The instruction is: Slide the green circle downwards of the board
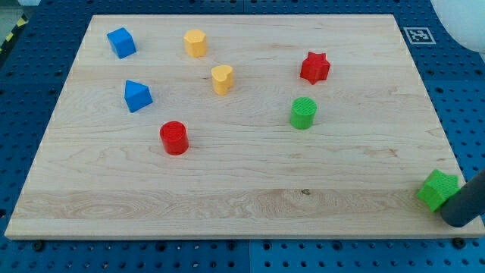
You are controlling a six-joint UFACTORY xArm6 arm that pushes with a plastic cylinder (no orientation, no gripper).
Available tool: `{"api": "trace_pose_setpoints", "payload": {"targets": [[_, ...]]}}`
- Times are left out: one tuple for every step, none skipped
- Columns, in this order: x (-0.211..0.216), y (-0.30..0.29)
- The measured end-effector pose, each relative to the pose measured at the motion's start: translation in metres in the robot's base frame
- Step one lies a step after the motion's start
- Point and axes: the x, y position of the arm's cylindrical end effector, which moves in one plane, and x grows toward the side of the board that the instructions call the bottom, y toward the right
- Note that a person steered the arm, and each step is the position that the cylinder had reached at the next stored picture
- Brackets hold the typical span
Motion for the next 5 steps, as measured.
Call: {"api": "trace_pose_setpoints", "payload": {"targets": [[0.006,-0.053],[-0.009,-0.101],[-0.044,-0.137],[-0.059,-0.153],[-0.061,-0.161]]}}
